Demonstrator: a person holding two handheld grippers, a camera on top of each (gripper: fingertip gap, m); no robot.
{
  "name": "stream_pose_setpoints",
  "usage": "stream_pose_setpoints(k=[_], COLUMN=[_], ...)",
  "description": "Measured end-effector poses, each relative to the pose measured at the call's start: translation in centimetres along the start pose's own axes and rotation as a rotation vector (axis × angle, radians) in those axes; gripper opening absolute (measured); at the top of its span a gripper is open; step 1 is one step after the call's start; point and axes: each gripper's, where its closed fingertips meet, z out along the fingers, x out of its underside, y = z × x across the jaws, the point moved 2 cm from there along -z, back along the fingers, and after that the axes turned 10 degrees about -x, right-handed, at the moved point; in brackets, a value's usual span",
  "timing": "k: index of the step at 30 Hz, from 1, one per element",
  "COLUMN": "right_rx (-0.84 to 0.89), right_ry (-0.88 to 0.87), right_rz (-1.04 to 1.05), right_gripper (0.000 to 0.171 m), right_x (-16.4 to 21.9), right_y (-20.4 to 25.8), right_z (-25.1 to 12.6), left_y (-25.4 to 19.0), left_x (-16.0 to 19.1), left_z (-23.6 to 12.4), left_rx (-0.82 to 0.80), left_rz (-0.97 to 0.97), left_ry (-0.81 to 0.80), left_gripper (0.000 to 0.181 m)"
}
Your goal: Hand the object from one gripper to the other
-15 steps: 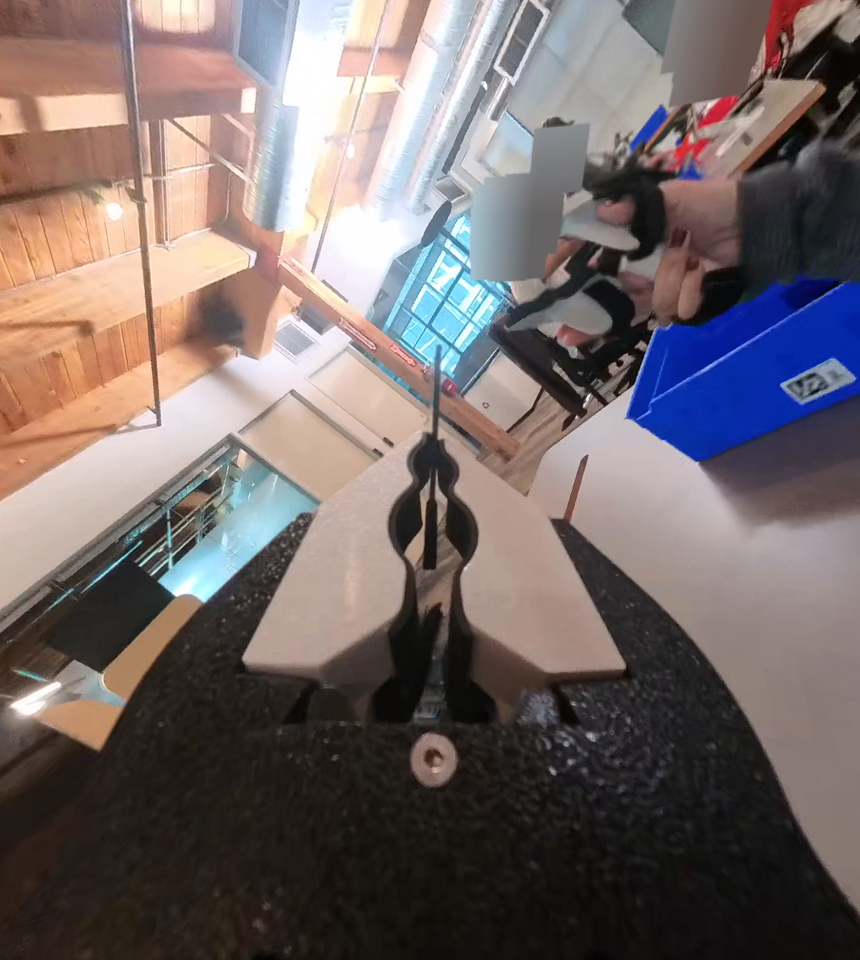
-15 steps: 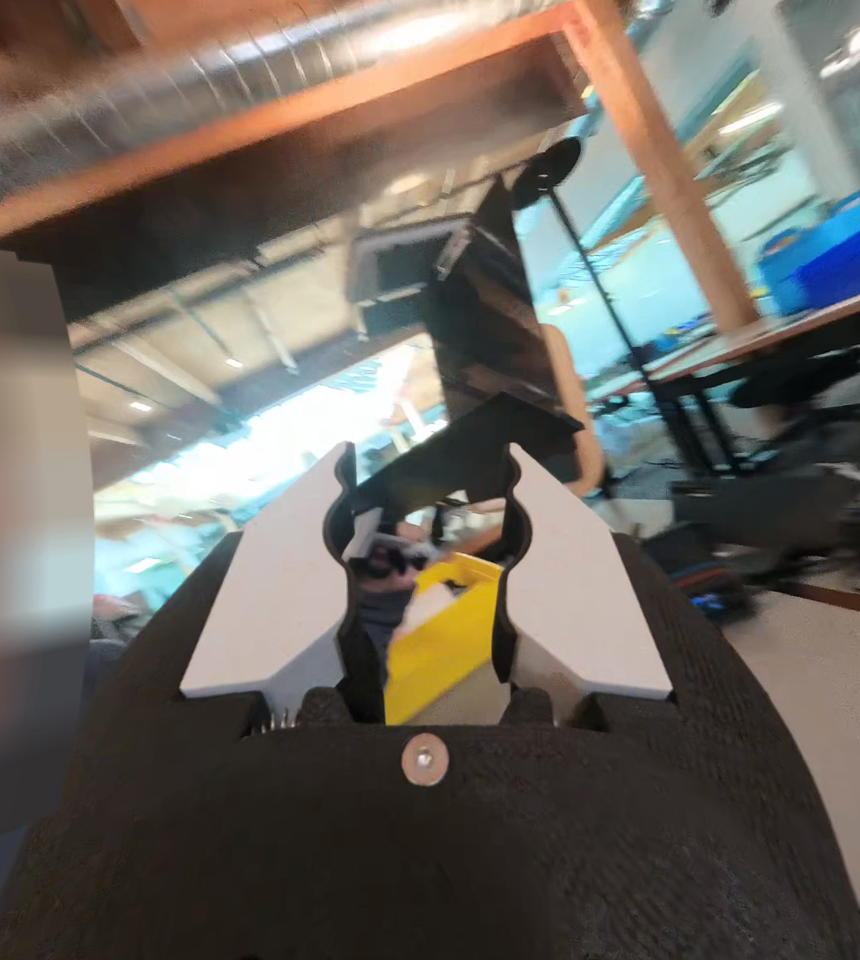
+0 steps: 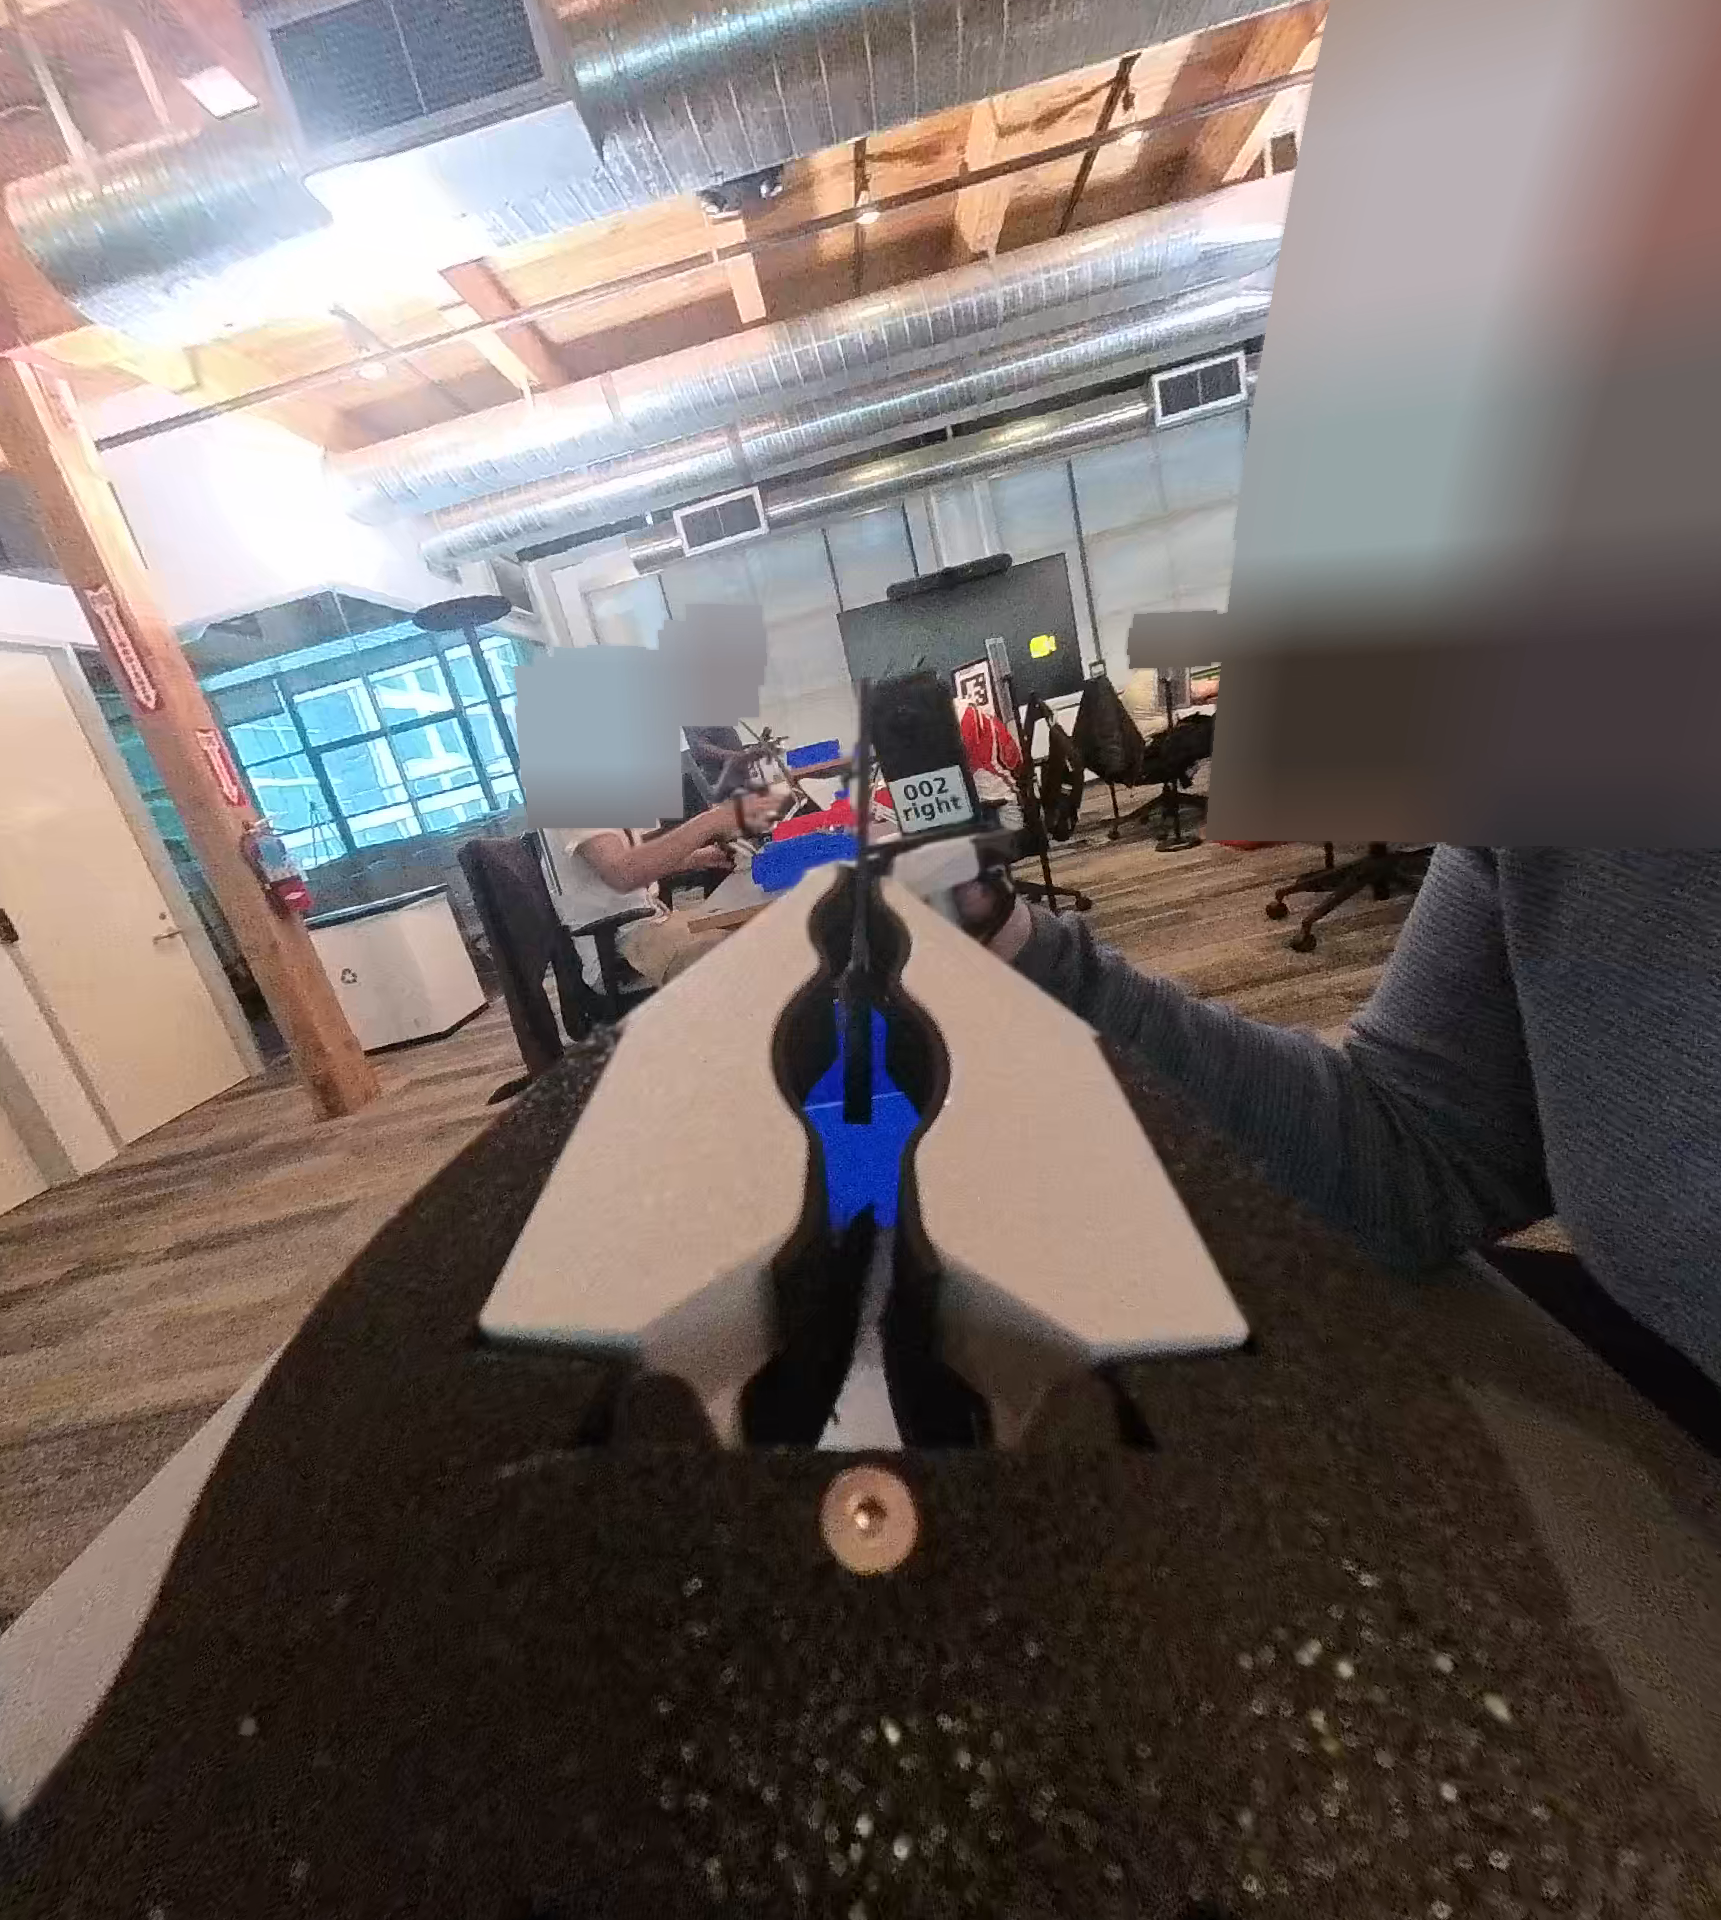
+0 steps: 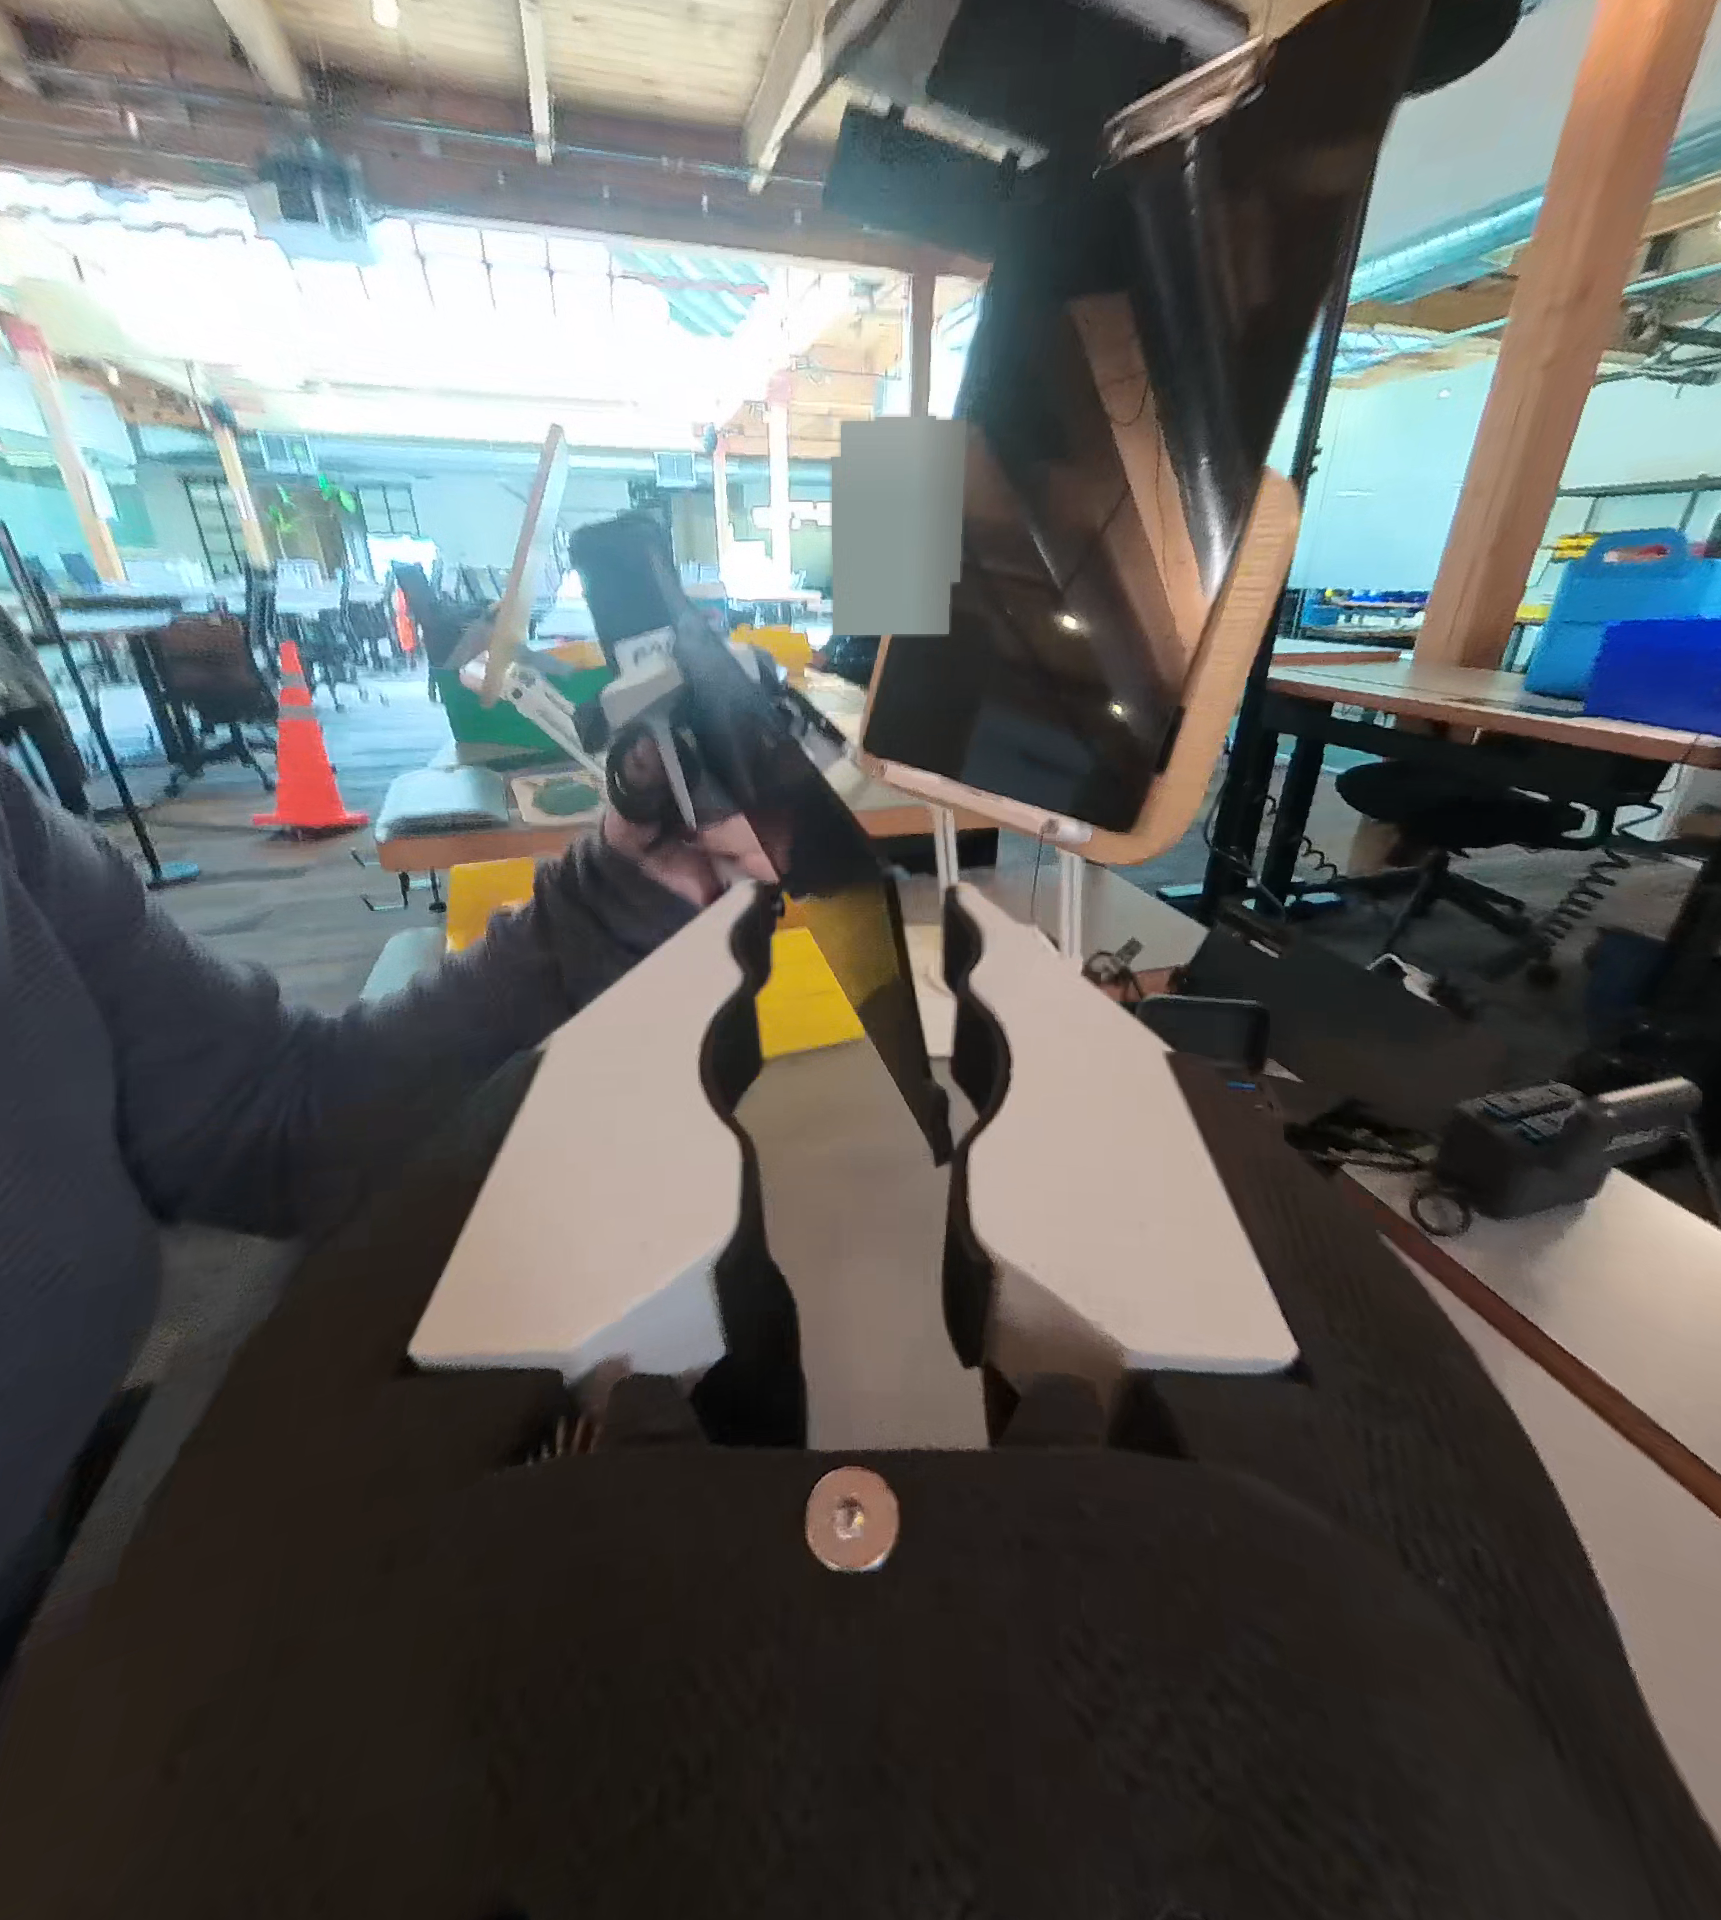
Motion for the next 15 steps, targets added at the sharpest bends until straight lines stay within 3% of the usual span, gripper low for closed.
stream_pose_setpoints(k=[6, 9, 11, 13, 15], right_rx=[-0.018, -0.028, 0.014, 0.132, 0.282], right_ry=[0.134, 0.125, 0.153, 0.226, 0.316], right_rz=[-0.164, -0.293, -0.459, -0.672, -0.879], right_gripper=[0.006, 0.001, 0.0, 0.0, 0.0], right_x=[1.0, 0.0, -0.4, -0.7, -1.2], right_y=[1.3, 2.5, 3.1, 2.8, 2.1], right_z=[1.0, 1.3, 1.9, 2.2, 2.3], left_y=[-1.1, 0.1, 1.5, 3.1, 4.1], left_x=[-1.1, -1.5, -2.0, -2.2, -1.8], left_z=[0.2, 0.1, 0.0, -0.1, -0.3], left_rx=[0.057, -0.02, -0.118, -0.195, -0.22], left_rz=[-0.001, -0.062, -0.111, -0.247, -0.439], left_ry=[-0.071, -0.086, -0.096, -0.058, 0.007], left_gripper=[0.0, 0.004, 0.022, 0.068, 0.09])
